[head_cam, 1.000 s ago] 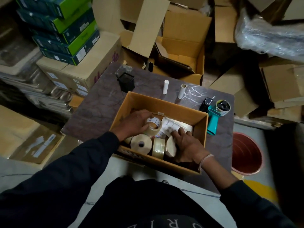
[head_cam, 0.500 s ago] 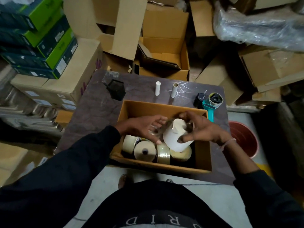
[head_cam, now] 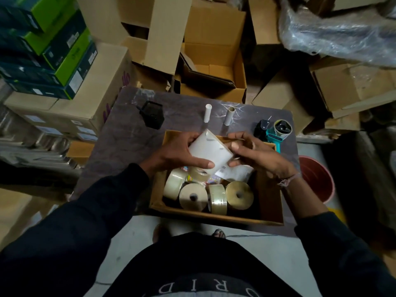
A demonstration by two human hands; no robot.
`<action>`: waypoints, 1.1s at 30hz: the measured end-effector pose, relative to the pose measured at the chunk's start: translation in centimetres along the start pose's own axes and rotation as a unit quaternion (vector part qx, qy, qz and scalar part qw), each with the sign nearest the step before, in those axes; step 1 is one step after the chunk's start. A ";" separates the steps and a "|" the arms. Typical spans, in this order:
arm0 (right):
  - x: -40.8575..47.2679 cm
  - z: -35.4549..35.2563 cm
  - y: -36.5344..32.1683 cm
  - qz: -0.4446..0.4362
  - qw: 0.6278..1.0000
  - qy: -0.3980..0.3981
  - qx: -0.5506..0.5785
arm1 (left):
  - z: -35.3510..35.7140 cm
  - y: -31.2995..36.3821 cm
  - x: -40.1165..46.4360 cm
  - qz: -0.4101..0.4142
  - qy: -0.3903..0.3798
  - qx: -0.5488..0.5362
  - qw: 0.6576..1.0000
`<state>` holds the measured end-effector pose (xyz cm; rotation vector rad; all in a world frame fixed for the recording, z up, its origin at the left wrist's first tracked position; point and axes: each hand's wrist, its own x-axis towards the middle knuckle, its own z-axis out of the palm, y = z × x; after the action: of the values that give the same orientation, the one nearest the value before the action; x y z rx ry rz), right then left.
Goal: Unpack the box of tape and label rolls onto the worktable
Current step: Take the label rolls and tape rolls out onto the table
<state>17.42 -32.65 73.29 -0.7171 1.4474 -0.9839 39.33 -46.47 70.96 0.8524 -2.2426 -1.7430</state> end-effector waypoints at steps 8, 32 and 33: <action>2.8 0.0 7.2 0.167 0.747 -0.097 -0.636 | -2.8 -1.9 -0.6 -0.021 0.092 -0.029 0.995; -0.2 0.7 -5.8 0.145 0.814 -0.077 -0.558 | -8.4 -1.4 2.8 0.015 0.209 -0.129 0.969; 0.1 0.4 -7.1 0.118 0.834 -0.078 -0.533 | -8.9 -1.5 3.3 0.013 0.213 -0.126 0.969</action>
<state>17.01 -36.01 79.49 -1.3203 1.8362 0.1794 41.27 -55.89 71.52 1.0161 -1.7101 -1.6021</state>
